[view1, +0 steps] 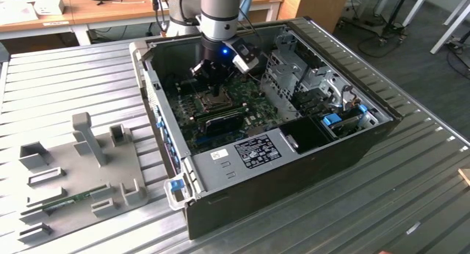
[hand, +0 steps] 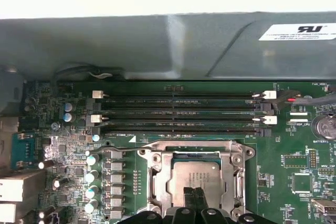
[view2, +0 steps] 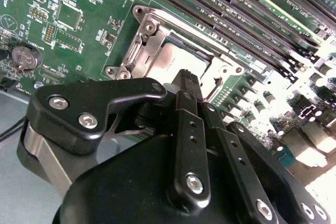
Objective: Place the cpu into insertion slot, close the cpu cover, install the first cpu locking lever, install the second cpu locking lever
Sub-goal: 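Close the cpu cover, then install the first cpu locking lever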
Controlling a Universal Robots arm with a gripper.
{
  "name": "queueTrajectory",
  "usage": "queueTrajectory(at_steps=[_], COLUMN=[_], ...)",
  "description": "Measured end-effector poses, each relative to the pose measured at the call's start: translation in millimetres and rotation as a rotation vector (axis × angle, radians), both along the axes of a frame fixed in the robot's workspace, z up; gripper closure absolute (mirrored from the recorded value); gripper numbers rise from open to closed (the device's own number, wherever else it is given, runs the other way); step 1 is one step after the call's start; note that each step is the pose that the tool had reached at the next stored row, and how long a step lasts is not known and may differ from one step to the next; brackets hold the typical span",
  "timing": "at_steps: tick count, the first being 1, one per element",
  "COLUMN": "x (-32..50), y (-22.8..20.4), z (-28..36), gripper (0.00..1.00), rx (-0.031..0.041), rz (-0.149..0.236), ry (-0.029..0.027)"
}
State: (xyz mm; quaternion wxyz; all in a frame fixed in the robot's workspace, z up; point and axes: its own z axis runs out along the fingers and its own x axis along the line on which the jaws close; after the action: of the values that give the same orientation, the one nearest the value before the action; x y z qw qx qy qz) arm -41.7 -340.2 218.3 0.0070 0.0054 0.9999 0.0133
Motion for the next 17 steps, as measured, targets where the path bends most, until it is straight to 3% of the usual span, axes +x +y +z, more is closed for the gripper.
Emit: queueTrajectory(at_steps=[17], x=[3.3], y=[0.0], z=[2.8], gripper=[0.9], rx=[-0.0001], rz=[0.0], ry=[0.0001])
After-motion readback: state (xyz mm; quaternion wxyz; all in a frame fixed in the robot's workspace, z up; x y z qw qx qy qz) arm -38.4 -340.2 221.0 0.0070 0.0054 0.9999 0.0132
